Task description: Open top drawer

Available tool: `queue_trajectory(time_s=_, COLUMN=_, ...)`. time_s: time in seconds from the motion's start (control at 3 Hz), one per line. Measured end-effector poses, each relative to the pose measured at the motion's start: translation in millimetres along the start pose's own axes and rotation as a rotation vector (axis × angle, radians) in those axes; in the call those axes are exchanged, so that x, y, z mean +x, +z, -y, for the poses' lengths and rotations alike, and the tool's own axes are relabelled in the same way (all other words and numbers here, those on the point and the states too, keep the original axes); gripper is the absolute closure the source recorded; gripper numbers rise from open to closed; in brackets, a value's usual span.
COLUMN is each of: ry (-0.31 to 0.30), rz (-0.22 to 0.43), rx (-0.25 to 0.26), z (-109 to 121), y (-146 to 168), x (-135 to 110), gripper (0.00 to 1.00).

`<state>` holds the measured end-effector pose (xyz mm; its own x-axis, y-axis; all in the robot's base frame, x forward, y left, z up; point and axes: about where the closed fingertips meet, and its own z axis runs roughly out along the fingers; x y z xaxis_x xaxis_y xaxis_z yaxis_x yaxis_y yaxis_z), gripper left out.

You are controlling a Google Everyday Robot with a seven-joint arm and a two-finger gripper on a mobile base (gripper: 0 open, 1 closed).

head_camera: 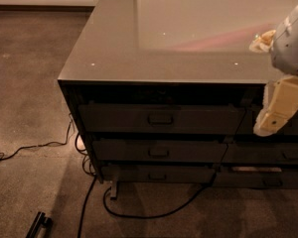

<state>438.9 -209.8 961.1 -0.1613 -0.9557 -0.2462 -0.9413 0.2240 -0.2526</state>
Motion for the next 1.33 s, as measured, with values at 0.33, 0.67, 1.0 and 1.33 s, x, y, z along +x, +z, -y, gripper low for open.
queue_trajectory(time_s=0.33, ry=-0.007, rz=-0.035, rx=-0.013, z=3.8, y=26.0, x=-2.6, gripper=0.0)
queue_trajectory(time_s=0.67, ry=-0.042, rz=-0.094, rx=-0.029, z=12.9, y=62.9, x=-10.5, gripper=0.0)
queue_trajectory(time_s=1.0, ry=-0.042, rz=-0.094, rx=-0.029, z=12.9, y=62.9, x=-10.6, gripper=0.0)
queue_trajectory(time_s=1.33, ry=-0.092, rz=-0.086, rx=-0.045, z=7.9, y=72.5, x=-24.9, gripper=0.0)
